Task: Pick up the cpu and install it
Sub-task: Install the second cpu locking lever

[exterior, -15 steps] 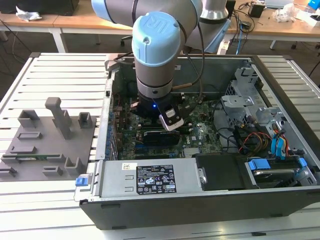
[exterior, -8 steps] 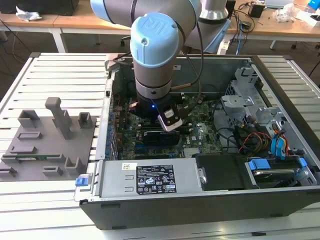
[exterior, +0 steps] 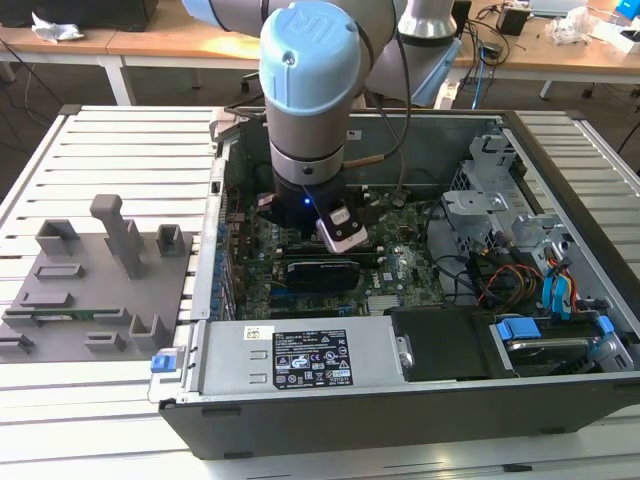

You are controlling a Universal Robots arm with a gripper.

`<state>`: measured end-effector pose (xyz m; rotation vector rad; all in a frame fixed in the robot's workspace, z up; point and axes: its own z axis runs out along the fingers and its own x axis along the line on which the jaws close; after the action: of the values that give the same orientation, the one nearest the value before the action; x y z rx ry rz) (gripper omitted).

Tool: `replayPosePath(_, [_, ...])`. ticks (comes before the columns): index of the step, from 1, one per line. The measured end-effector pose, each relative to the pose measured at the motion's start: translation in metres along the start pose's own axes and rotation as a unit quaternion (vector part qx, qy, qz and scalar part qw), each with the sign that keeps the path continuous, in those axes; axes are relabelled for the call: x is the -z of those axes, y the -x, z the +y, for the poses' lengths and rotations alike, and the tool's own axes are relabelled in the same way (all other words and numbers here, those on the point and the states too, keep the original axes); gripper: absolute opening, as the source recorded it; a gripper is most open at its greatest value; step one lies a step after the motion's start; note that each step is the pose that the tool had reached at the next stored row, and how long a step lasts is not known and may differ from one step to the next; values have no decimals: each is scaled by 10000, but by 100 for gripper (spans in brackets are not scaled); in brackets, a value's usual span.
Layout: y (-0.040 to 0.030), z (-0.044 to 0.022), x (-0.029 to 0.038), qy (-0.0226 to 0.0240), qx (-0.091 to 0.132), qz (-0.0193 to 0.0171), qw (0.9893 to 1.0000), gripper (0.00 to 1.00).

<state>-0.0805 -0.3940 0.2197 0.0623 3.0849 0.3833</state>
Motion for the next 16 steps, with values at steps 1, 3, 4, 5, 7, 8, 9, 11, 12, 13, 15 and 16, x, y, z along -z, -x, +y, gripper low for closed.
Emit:
replayPosePath(1, [1,8,33,-22,0,-1,10000,11])
replayPosePath(3, [4,21,81,-157,-6,-9,9999,11])
replayPosePath(4, [9,23,81,-196,-19,-14,9998,11])
replayPosePath(5, [24,28,80,-222,-46,-21,9997,11])
replayPosePath(7, [67,41,75,-242,-81,-31,9997,11])
replayPosePath(8, [94,48,72,-251,-91,-33,9996,11])
replayPosePath(9, [139,62,68,-262,-103,-36,9996,11])
replayPosePath(11, [210,104,55,-297,-116,-41,9995,11])
replayPosePath(12, [227,116,51,-336,-119,-44,9994,11])
replayPosePath(13, [237,125,49,-377,-122,-47,9992,11])
replayPosePath(15, [257,189,31,-509,-121,-55,9986,11])
replayPosePath(16, [257,228,22,-521,-121,-55,9986,11])
